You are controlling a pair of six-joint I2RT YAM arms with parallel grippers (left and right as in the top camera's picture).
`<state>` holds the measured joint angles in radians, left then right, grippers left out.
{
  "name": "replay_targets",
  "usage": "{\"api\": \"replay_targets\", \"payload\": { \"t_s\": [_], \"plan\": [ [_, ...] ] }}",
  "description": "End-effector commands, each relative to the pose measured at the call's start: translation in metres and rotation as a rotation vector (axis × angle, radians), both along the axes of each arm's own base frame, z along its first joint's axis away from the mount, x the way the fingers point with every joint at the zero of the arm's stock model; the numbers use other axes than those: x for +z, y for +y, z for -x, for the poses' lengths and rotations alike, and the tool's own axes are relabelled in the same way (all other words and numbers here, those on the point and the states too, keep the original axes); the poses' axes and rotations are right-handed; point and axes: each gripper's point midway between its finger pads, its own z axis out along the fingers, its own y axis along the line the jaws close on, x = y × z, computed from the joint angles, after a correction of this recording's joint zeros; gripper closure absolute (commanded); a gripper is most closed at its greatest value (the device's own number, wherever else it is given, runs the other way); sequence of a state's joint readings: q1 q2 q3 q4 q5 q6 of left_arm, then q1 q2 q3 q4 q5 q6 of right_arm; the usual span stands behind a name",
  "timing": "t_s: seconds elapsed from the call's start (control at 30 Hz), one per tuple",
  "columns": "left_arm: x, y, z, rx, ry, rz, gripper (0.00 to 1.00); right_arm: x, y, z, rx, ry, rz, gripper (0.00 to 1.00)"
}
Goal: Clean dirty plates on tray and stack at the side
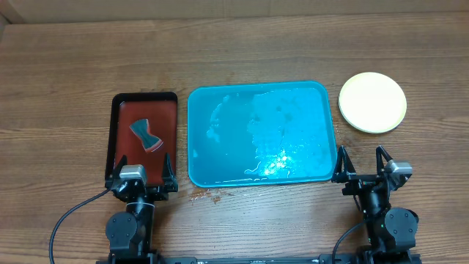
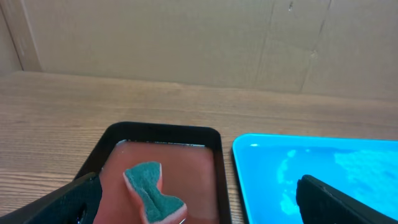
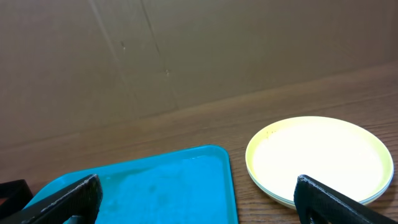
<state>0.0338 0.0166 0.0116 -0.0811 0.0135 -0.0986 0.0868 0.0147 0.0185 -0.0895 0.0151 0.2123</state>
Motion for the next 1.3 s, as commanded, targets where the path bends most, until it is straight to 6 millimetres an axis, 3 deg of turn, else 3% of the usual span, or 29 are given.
{"api": "replay_targets", "payload": {
  "t_s": [0.0, 1.03, 1.27],
  "plan": [
    [0.0004, 0.0034, 0.0003, 0.019, -0.01, 0.012, 0.0, -0.0006, -0.0002, 0.0, -0.003, -0.009, -0.002, 0.0],
    [0.0004, 0.0034, 0.0003, 0.019, -0.01, 0.012, 0.0, -0.0007, -0.0008, 0.0, -0.006, -0.008, 0.001, 0.0],
    [0.0004, 0.0034, 0.0003, 0.019, -0.01, 0.012, 0.0, -0.001, 0.0, 0.0001, 0.003, -0.025, 0.192, 0.0]
  ]
}}
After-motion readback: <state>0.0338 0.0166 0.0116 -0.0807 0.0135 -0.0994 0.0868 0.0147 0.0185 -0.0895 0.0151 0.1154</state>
